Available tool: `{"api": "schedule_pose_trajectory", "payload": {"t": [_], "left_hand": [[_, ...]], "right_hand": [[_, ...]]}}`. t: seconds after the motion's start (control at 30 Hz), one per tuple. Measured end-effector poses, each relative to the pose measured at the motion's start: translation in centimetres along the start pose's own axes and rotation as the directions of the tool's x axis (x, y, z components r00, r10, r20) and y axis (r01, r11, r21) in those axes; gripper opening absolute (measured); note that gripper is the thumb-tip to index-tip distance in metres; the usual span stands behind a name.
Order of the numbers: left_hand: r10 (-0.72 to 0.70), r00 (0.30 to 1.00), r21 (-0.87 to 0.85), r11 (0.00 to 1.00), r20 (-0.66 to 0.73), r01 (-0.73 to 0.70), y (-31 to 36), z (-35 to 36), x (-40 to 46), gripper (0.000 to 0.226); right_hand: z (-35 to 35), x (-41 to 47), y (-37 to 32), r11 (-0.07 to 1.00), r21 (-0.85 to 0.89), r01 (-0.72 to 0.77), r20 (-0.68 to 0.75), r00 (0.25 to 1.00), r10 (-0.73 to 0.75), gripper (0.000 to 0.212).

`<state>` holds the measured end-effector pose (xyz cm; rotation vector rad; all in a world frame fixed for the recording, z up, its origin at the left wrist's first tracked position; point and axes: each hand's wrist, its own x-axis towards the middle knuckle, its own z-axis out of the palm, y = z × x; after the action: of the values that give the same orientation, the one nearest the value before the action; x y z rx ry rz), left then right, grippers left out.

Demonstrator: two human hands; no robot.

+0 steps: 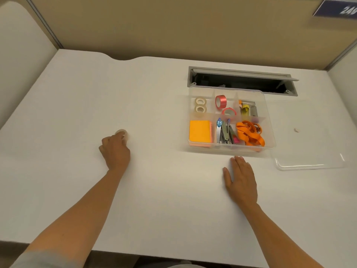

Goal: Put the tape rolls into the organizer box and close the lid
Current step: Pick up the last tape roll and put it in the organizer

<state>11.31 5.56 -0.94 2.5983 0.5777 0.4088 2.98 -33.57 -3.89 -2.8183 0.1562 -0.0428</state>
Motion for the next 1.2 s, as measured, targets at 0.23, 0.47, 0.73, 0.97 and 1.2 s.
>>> {"api": "schedule_pose_trajectory", "payload": {"t": [0.23, 0.47, 0.73, 0.97, 1.2], "left_hand": [[0.122, 0.982, -0.391, 0.919, 0.143, -0.057, 7.6, 1.8, 0.0, 0.024], [0.25, 0.955, -0.531, 0.837, 0.159, -0.131, 17.0, 3.4, 2.6, 0.021], [0.425, 0.87, -0.299, 0.889, 0.251, -0.348, 24.1, 7.7, 6.5, 0.023], [0.474, 0.777, -0.107, 0.873, 0.413, -0.476, 27.0, 10.4, 7.4, 0.023], [0.453, 0.739, -0.005, 0.854, 0.498, -0.52, 28.4, 11.6, 7.4, 0.028]], "right_hand": [[0.0, 0.1, 0.0, 1.0, 0.019, 0.004, -0.018, 1.0, -0.004, 0.059], [0.0, 0.0, 0.1, 0.999, 0.044, 0.012, -0.045, 0.999, -0.01, 0.057], [0.3, 0.2, 0.2, 0.998, 0.055, 0.016, -0.033, 0.999, -0.014, 0.058], [0.3, 0.2, 0.5, 0.995, 0.097, 0.023, -0.058, 0.998, -0.017, 0.056], [0.3, 0.3, 0.5, 0.994, 0.105, 0.015, -0.053, 0.999, -0.01, 0.056]]}}
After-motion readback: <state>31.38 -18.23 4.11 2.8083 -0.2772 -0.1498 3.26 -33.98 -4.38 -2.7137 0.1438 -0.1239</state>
